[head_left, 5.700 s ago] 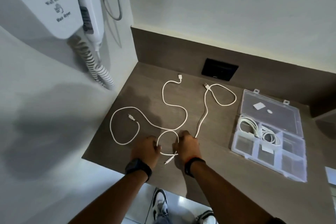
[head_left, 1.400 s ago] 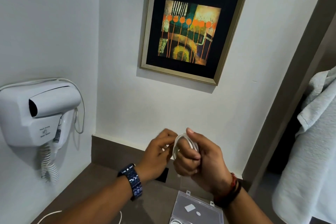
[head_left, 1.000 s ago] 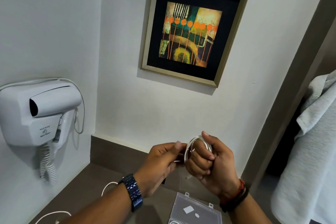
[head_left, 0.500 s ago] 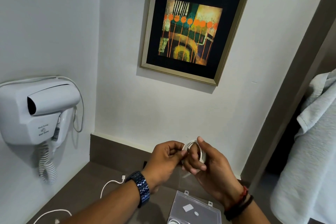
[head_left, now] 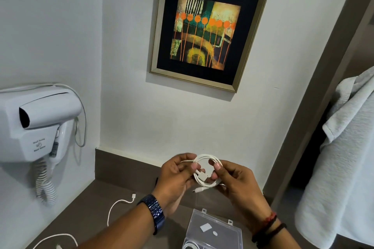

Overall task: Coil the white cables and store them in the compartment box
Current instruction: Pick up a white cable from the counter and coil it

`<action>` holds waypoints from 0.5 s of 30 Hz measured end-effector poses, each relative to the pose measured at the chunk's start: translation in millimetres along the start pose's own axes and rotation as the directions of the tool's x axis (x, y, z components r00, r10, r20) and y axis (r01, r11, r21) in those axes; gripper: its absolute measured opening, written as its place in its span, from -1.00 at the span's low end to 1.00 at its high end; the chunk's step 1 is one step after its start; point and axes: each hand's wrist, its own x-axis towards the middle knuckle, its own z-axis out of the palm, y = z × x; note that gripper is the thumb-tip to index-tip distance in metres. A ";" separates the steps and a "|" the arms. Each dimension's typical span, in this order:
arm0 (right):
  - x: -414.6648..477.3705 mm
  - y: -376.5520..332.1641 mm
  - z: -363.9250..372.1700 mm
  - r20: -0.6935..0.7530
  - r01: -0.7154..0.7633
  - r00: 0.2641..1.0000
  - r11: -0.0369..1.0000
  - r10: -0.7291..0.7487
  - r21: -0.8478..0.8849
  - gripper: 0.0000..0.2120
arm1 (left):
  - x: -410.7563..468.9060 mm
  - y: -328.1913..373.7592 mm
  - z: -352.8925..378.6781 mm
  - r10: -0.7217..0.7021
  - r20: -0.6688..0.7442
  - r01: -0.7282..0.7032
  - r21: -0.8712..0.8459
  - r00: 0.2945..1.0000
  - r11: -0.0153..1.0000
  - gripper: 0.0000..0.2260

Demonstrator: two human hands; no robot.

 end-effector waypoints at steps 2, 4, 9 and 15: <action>-0.9 0.9 -3.0 0.009 -0.047 0.999 0.999 0.047 -0.017 -0.82 | 1.3 -1.6 -5.7 -0.024 0.011 0.024 -0.020 1.000 1.000 -0.73; -2.0 1.8 -5.6 0.022 -0.086 0.996 0.996 0.087 -0.039 -0.82 | 1.4 -4.1 -11.0 -0.049 0.051 0.051 -0.038 0.997 0.998 -0.66; -2.5 5.4 -9.5 0.083 -0.125 0.988 0.990 0.131 -0.067 -0.78 | 1.3 -11.4 -20.1 -0.060 0.122 0.072 -0.101 0.991 0.992 -0.65; -2.9 10.1 -16.8 0.095 -0.120 0.987 0.987 0.130 -0.106 -0.81 | 2.4 -19.4 -24.1 -0.040 0.218 0.068 -0.121 0.975 0.990 -0.82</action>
